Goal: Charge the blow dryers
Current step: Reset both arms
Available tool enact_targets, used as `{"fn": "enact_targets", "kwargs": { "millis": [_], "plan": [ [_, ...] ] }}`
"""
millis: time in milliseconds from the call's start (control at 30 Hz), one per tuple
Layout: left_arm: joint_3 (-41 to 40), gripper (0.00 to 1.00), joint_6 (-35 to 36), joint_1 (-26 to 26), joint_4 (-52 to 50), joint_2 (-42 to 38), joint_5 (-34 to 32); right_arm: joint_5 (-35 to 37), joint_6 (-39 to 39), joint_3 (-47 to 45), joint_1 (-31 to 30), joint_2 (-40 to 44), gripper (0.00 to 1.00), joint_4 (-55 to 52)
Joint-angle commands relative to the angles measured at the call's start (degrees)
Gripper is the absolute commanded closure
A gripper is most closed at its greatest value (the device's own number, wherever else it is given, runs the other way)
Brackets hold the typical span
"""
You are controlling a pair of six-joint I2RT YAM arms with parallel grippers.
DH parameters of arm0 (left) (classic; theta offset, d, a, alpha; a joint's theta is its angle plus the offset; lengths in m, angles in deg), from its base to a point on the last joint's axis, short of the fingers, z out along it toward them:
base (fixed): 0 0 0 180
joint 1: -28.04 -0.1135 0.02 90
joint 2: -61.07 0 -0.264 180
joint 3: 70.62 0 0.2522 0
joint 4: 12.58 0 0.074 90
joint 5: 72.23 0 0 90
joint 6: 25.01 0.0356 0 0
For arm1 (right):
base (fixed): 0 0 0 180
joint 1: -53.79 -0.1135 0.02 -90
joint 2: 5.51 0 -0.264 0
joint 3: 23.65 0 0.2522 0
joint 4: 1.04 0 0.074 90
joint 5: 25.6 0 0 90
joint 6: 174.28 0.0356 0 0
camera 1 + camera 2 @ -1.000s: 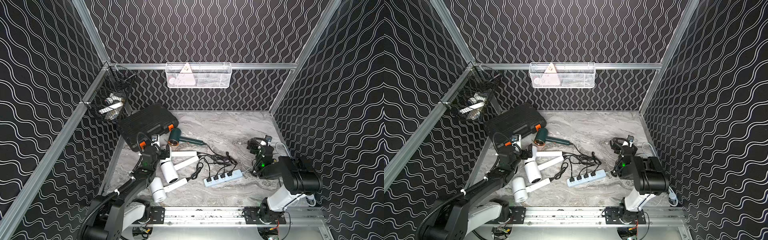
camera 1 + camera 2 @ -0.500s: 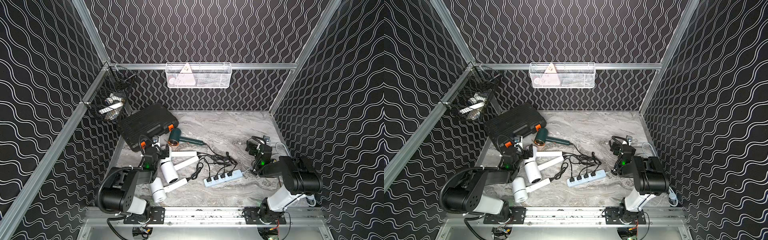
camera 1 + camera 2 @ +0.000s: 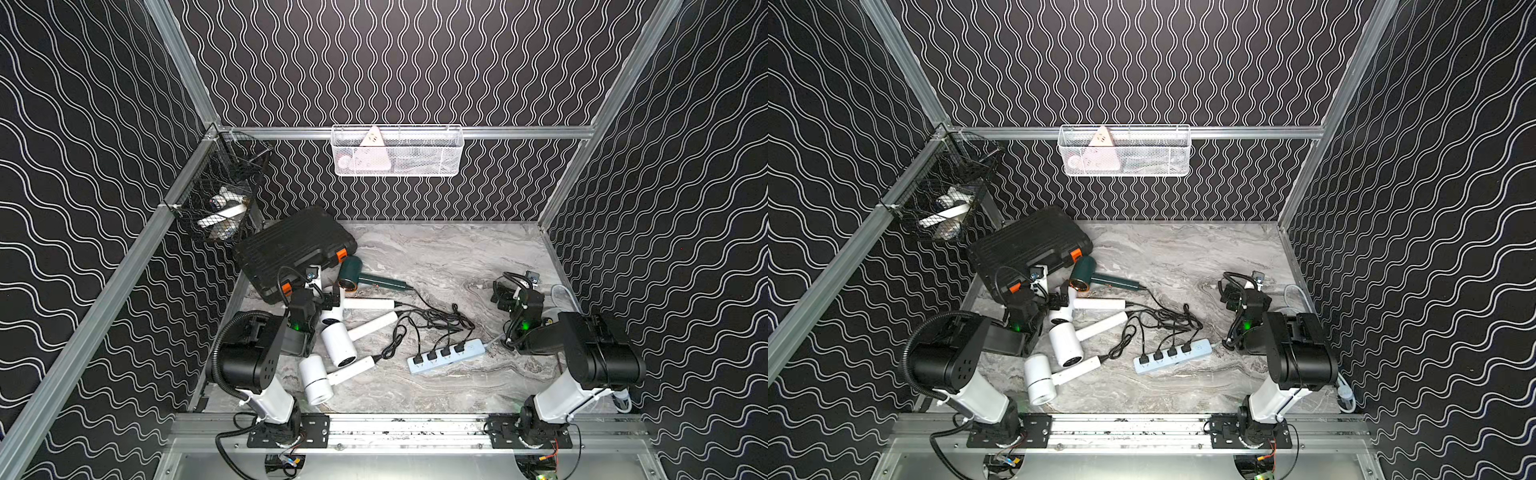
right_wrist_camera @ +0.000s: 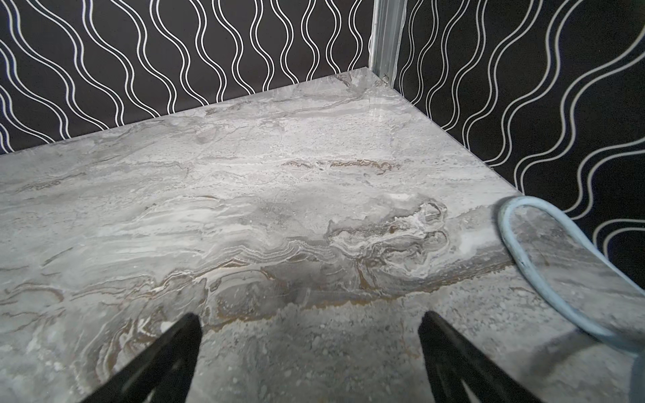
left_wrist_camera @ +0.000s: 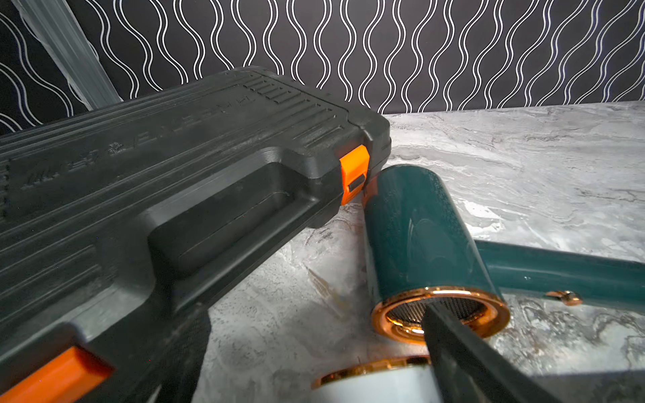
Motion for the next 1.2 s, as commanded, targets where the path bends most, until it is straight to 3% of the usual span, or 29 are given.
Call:
{"fn": "enact_targets", "kwargs": {
  "millis": [0,1167],
  "plan": [
    [0.01,0.01,1.19,-0.21,-4.06,0.41,-1.06,-0.04,0.33,0.04,-0.03,0.04,0.00,1.26],
    [-0.02,0.01,1.20,-0.20,-4.01,0.49,-1.06,-0.25,-0.68,0.28,-0.73,-0.20,0.00,1.16]
  ]
}}
